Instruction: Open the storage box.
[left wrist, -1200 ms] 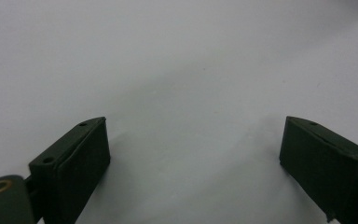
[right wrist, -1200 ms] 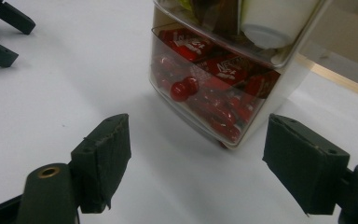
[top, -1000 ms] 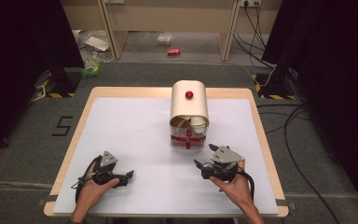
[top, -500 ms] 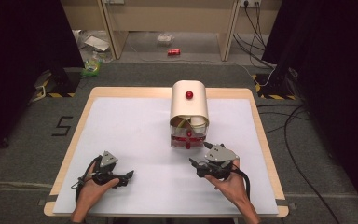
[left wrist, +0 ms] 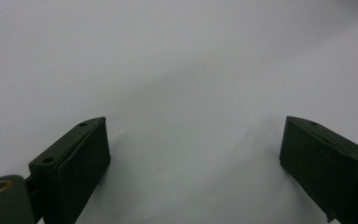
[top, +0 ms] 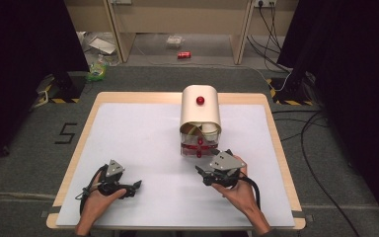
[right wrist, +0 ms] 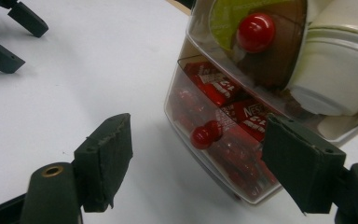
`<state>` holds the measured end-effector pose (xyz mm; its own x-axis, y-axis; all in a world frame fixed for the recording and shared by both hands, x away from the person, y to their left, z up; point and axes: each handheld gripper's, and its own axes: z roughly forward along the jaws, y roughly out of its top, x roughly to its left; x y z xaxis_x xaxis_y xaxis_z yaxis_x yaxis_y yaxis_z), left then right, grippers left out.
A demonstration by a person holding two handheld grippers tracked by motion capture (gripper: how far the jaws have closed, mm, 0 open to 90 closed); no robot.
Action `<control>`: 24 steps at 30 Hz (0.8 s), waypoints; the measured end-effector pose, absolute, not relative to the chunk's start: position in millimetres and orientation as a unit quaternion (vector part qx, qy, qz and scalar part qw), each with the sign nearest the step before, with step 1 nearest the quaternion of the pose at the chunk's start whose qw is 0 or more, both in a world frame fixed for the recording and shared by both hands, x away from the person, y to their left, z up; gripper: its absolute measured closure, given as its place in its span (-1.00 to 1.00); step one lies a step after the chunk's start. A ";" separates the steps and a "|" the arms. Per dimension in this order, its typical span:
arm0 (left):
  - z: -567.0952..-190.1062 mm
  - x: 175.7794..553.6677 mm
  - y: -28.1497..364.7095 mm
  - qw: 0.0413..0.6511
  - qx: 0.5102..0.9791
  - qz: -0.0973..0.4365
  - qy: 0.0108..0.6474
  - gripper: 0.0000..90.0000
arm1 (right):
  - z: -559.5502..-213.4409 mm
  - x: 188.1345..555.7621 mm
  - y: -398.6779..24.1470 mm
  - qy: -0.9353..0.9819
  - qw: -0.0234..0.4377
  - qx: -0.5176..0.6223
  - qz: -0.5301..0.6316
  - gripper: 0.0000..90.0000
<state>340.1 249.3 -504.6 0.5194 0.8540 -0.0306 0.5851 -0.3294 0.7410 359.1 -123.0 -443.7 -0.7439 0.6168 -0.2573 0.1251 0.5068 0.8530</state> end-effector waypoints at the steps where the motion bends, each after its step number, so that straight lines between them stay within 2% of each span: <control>1: -504.6 340.1 249.3 0.360 0.794 0.187 0.453 -0.83 | -444.0 359.8 -121.9 0.823 0.278 0.224 0.442 -0.44; 24: -504.6 340.1 249.3 0.360 0.794 0.187 0.453 -0.83 | -454.7 371.3 -101.2 0.835 0.311 0.182 0.417 -0.39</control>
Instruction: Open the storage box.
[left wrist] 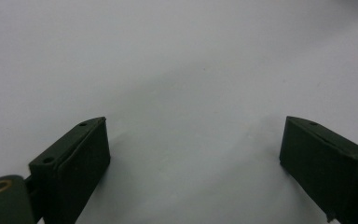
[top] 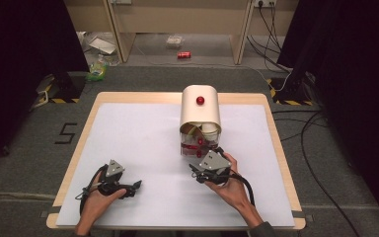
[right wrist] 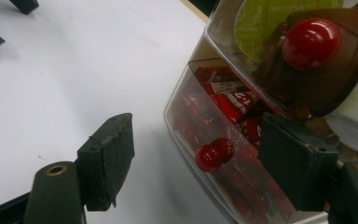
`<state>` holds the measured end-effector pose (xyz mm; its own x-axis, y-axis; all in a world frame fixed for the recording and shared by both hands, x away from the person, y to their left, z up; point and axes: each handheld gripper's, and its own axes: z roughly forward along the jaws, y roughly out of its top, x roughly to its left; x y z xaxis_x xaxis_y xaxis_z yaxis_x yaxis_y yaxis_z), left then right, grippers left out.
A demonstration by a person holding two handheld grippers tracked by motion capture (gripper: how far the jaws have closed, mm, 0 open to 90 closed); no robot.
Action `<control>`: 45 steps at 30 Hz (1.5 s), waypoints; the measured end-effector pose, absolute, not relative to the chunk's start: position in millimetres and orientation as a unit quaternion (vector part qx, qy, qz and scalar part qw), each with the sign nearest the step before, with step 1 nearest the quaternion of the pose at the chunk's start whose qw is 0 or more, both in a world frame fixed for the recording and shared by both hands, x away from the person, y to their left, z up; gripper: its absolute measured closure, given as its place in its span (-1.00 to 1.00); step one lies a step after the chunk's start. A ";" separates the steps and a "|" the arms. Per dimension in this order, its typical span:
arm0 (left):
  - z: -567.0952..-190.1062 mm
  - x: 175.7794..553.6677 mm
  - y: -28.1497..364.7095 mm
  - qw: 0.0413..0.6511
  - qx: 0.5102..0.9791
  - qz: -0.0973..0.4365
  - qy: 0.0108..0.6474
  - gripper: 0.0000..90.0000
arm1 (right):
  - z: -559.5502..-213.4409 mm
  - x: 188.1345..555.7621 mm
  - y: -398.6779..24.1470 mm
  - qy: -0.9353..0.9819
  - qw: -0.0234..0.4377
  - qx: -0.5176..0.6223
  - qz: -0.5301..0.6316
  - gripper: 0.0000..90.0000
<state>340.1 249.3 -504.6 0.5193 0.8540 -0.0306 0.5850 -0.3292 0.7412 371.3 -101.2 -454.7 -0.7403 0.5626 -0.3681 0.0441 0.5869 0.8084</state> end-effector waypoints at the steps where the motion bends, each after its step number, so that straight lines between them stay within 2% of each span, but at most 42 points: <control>1: -504.6 340.1 249.3 0.360 0.794 0.187 0.453 -0.83 | -455.5 370.9 -100.2 0.835 0.314 0.182 0.414 -0.40; 11: -504.6 340.1 249.3 0.360 0.794 0.187 0.453 -0.83 | -461.0 371.2 -92.7 0.839 0.346 0.146 0.394 -0.37; 28: -504.6 340.1 249.3 0.360 0.794 0.187 0.453 -0.83 | -471.0 373.0 -86.2 0.845 0.379 0.111 0.360 -0.52; 41: -504.6 340.0 249.3 0.361 0.794 0.187 0.453 -0.83 | -465.7 372.7 -89.9 0.846 0.350 0.131 0.380 -0.45; 45: -504.6 340.0 249.3 0.361 0.794 0.187 0.453 -0.83 | -461.7 370.5 -94.4 0.847 0.326 0.140 0.395 -0.40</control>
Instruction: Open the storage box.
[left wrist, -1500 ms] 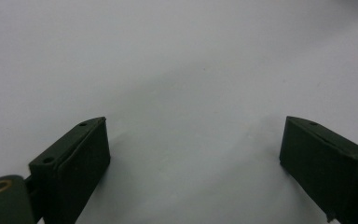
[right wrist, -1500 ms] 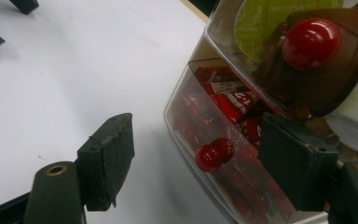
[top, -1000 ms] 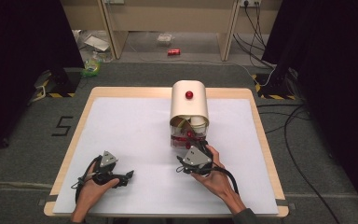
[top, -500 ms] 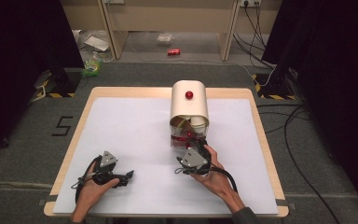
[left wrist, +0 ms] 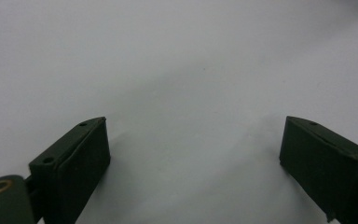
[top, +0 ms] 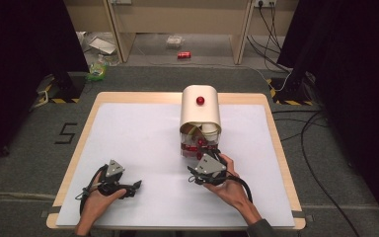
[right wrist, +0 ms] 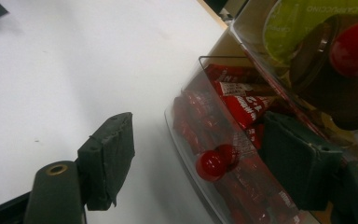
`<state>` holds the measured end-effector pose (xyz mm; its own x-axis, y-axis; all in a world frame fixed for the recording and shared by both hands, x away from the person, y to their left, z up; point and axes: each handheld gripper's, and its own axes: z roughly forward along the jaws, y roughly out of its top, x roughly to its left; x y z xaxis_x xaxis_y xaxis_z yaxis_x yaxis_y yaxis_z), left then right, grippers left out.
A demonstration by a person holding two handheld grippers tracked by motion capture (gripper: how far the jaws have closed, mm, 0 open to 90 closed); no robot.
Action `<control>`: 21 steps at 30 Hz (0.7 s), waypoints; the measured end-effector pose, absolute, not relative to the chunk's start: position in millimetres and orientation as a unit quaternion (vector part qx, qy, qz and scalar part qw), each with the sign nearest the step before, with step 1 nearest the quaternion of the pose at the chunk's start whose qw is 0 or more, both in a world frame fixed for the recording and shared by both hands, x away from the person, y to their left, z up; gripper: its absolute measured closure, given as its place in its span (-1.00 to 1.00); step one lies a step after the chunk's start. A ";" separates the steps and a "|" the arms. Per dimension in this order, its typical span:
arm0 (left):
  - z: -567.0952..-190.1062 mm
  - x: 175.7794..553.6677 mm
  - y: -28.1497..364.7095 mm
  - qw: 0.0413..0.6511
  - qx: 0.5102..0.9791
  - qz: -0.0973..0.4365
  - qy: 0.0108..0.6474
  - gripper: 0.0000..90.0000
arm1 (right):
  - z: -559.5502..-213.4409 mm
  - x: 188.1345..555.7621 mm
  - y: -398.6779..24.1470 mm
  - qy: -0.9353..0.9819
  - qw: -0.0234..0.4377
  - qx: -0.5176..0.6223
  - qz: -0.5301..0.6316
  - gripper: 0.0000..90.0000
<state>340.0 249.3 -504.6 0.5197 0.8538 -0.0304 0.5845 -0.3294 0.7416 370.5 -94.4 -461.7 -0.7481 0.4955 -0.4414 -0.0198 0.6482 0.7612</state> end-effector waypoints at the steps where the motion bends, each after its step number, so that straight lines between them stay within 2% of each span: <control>1: -504.6 340.0 249.3 0.360 0.794 0.187 0.453 -0.83 | -461.0 369.5 -95.2 0.848 0.322 0.140 0.396 -0.40; 11: -504.6 340.0 249.3 0.361 0.793 0.187 0.453 -0.83 | -454.4 361.4 -104.0 0.851 0.275 0.151 0.421 -0.32; 21: -504.6 340.0 249.3 0.361 0.794 0.187 0.453 -0.83 | -451.9 356.2 -107.6 0.854 0.260 0.147 0.426 -0.28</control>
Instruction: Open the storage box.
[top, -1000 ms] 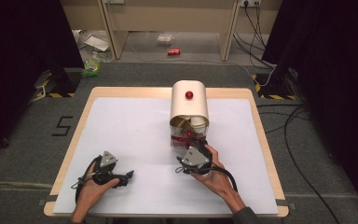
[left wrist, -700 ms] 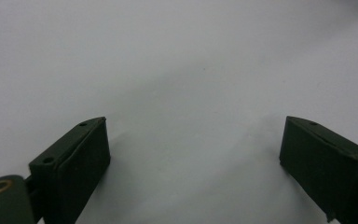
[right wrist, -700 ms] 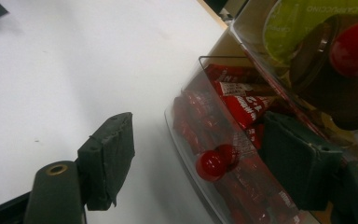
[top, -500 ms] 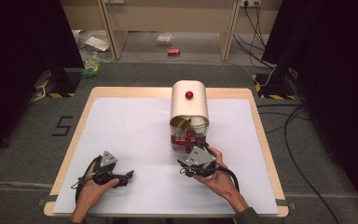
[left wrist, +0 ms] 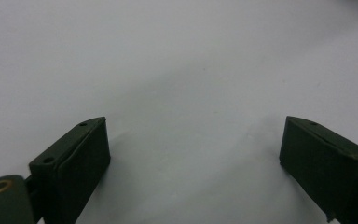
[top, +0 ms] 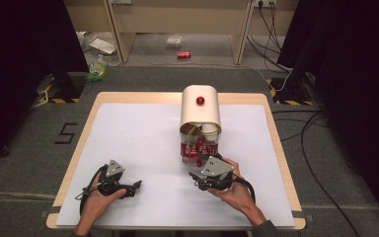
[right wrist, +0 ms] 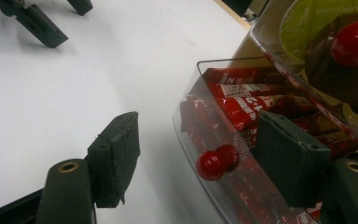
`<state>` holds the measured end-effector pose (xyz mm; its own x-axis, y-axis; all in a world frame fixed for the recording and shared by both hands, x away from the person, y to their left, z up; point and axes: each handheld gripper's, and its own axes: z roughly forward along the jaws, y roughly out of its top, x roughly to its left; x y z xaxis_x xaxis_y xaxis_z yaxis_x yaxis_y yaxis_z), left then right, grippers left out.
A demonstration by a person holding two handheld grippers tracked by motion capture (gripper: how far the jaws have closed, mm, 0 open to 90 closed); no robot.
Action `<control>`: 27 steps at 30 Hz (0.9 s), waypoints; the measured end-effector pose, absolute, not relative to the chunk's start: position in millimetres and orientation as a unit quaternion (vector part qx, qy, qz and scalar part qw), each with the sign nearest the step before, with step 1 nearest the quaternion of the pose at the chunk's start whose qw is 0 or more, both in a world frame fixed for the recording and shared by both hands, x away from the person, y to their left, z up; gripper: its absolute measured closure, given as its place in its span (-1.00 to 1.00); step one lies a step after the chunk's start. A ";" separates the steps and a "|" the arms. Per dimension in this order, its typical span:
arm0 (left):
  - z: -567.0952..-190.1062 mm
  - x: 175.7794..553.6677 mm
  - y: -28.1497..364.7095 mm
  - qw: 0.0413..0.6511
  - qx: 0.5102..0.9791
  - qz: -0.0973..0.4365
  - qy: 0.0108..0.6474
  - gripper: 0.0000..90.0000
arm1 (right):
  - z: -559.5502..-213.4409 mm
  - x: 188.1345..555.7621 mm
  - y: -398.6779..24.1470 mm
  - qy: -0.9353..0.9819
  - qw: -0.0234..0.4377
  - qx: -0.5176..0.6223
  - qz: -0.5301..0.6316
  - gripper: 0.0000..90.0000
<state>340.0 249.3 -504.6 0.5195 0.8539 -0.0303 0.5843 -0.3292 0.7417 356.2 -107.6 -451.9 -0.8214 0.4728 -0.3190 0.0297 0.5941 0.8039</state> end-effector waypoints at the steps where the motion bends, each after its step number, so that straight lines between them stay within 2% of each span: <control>1: -504.6 339.9 249.3 0.361 0.794 0.187 0.453 -0.83 | -451.8 355.6 -108.1 0.854 0.258 0.148 0.426 -0.28; 16: -504.6 340.0 249.3 0.361 0.794 0.187 0.453 -0.83 | -451.9 342.2 -115.3 0.864 0.231 0.138 0.426 -0.13; 27: -504.6 340.0 249.3 0.361 0.794 0.187 0.453 -0.83 | -455.2 336.2 -117.4 0.864 0.224 0.139 0.430 -0.12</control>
<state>340.0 249.3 -504.6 0.5195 0.8540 -0.0300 0.5842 -0.3294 0.7418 336.2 -117.4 -455.2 -0.8611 0.4320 -0.2681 0.0466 0.5922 0.8045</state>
